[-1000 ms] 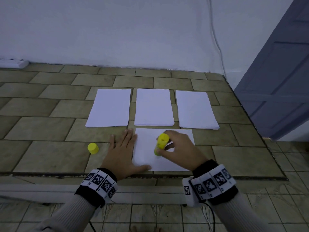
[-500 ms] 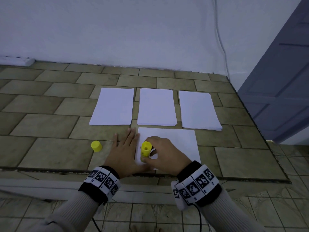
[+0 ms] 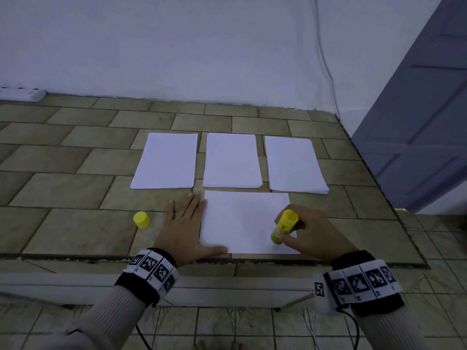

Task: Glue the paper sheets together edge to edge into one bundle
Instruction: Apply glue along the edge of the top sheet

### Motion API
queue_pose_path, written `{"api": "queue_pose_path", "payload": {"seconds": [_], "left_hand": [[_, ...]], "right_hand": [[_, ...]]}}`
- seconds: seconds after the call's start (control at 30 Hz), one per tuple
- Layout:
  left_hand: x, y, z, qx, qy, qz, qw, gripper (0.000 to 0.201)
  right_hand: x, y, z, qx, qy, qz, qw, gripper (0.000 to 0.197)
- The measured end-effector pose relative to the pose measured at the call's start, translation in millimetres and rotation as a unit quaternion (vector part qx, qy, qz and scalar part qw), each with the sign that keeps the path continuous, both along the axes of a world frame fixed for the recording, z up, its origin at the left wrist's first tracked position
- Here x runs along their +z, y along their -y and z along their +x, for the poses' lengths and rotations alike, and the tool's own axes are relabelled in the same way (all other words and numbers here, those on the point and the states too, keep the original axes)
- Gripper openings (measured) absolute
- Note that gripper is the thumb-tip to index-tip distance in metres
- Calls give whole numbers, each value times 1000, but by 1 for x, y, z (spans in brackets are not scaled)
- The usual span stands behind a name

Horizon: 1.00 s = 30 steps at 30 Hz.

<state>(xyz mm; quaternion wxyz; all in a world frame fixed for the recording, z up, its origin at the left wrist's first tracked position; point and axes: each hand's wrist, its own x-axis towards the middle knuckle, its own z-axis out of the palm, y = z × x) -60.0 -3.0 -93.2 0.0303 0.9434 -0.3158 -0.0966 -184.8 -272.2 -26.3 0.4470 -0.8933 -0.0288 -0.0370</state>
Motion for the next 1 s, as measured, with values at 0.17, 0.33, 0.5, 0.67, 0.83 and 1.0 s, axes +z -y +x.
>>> {"api": "queue_pose_path", "payload": {"seconds": [0.17,0.33,0.5,0.67,0.83,1.0], "left_hand": [[-1,-1,-1,2,4,5,1000,143],[-1,0,-1,4,8,5,1000,141],[-1,0,-1,3,10,6,1000,140],[-1,0,-1,2,9,-15,1000,143],[-4,-1,0,-4,13,-23,1000,145],[-12,-3,3,-19,24,-50,998,137]], "right_hand": [[-2,23,-13,-66,-30,-14,997,14],[-1,28,-14,-69,-25,-13,997,14],[1,-8,10,-24,26,-3,999,24],[1,-64,41,65,13,17,998,24],[-2,-93,60,114,-10,-4,993,27],[1,-102,70,167,-21,-59,984,30]]}}
